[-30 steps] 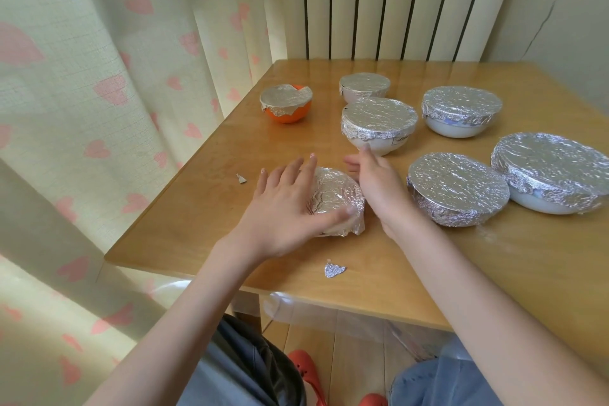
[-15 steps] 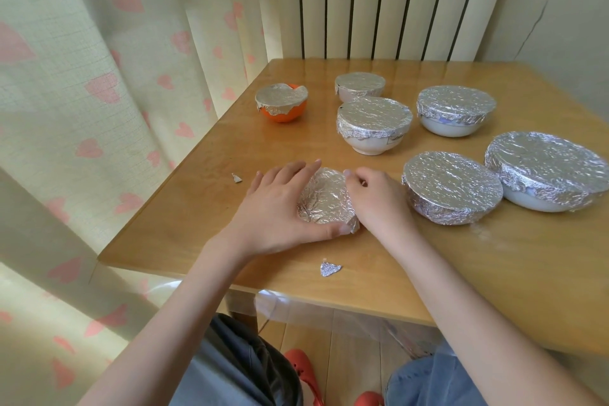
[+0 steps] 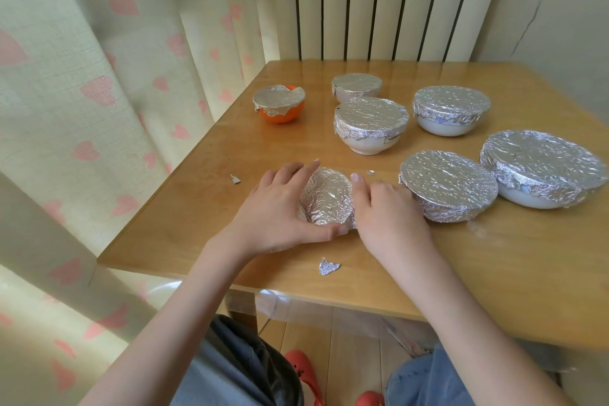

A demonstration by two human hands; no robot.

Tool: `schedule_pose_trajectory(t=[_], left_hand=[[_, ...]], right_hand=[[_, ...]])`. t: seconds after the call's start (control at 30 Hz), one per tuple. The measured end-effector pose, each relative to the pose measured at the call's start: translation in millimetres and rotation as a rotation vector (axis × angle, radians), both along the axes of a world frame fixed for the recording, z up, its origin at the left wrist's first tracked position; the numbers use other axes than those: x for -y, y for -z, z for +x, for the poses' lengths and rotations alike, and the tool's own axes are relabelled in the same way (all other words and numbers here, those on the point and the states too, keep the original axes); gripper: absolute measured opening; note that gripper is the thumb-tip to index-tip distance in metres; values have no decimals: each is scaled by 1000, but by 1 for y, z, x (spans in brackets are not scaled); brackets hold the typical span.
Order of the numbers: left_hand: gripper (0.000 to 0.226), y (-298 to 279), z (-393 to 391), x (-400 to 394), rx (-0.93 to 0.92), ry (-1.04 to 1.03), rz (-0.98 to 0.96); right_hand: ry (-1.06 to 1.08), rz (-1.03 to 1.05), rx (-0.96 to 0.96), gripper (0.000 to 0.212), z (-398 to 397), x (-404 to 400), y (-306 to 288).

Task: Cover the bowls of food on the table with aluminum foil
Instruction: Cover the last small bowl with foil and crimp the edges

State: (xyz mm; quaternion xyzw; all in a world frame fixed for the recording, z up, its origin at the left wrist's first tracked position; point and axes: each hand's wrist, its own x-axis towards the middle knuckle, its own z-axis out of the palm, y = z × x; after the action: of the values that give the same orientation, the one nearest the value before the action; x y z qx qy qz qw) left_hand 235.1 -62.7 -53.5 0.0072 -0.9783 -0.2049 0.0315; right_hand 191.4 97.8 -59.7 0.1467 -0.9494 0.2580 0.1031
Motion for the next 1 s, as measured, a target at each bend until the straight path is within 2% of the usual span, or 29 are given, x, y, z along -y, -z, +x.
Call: schedule_pose_trajectory(t=[0.17, 0.27, 0.33, 0.43, 0.53, 0.7, 0.87, 1.0], left_hand=[[124, -1, 1, -2, 7, -8, 7], [124, -1, 1, -2, 8, -16, 9], [124, -1, 1, -2, 10, -13, 4], [124, -2, 2, -2, 17, -13, 8], [124, -1, 1, -1, 16, -14, 13], [121, -1, 1, -2, 24, -16, 16], [102, -4, 2, -1, 51, 2, -8], [102, -9, 4, -3, 95, -10, -47]], right_hand=[[44, -41, 20, 53, 8, -14, -5], [-18, -102, 151, 63, 12, -13, 0], [-21, -127, 185, 61, 13, -11, 4], [34, -125, 31, 43, 17, -12, -2], [9, -136, -45, 40, 23, -16, -8], [-83, -109, 145, 47, 18, -2, 1], [-89, -101, 241, 59, 12, -3, 9], [-8, -122, 48, 37, 9, -6, 3]])
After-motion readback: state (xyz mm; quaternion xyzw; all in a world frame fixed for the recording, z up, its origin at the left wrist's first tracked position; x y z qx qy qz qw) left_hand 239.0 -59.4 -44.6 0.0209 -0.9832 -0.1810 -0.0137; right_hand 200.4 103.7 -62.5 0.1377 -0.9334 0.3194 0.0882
